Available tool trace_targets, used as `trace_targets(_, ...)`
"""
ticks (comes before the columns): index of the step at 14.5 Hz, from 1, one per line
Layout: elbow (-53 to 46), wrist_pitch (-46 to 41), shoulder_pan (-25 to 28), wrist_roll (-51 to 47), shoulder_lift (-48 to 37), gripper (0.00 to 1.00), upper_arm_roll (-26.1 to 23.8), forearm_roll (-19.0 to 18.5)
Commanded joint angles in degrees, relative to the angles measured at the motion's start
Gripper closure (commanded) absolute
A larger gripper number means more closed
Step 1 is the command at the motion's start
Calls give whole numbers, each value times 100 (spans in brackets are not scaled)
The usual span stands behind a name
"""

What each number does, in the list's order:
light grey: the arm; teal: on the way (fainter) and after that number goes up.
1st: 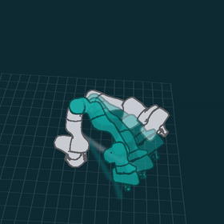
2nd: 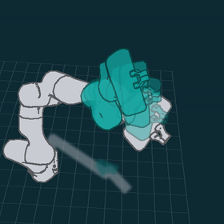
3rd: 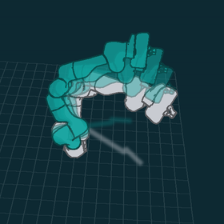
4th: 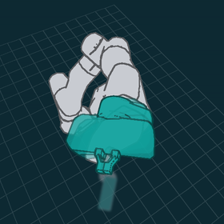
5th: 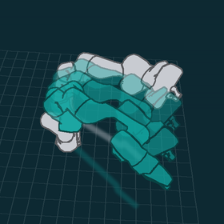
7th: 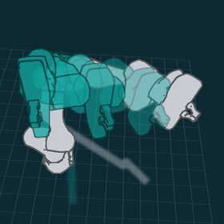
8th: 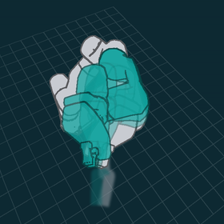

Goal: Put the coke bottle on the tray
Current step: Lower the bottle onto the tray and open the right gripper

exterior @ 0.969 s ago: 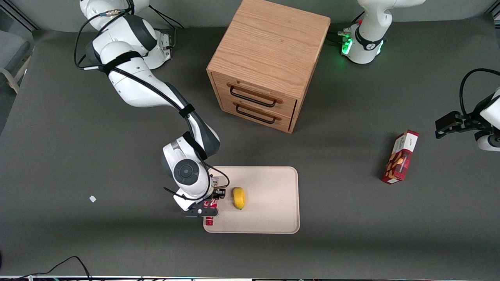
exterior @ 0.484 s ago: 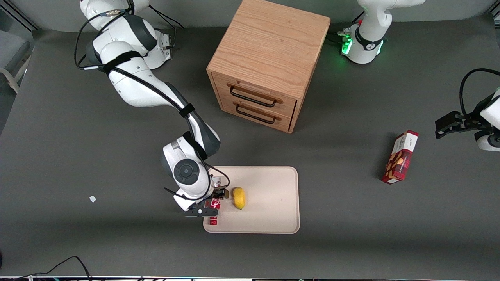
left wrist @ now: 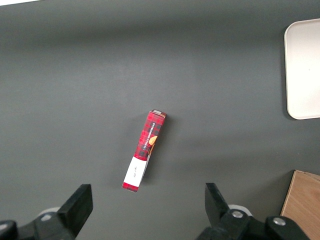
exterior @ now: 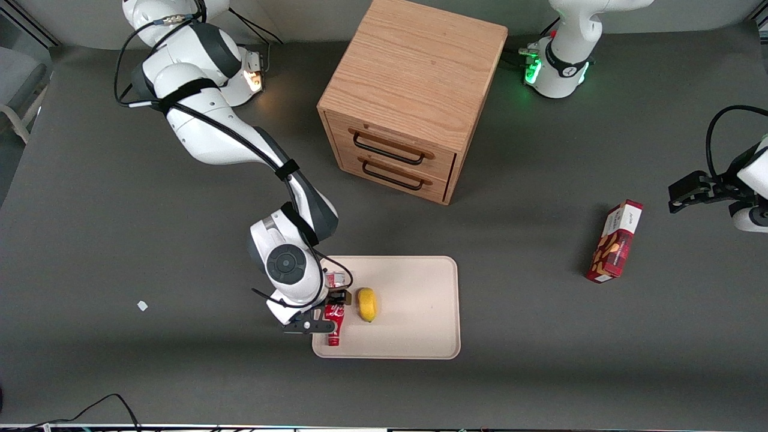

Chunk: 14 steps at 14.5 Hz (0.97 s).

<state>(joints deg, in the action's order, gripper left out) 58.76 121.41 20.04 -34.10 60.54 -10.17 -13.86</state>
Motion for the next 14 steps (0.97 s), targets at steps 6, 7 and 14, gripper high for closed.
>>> trace_targets(6,-198,-248,43,-150,-33,0,42,14)
trace_targets(7,-198,-502,26,-150,-120,0,33,93)
trace_targets(14,-172,-2339,-273,-80,-1297,0,-2,849)
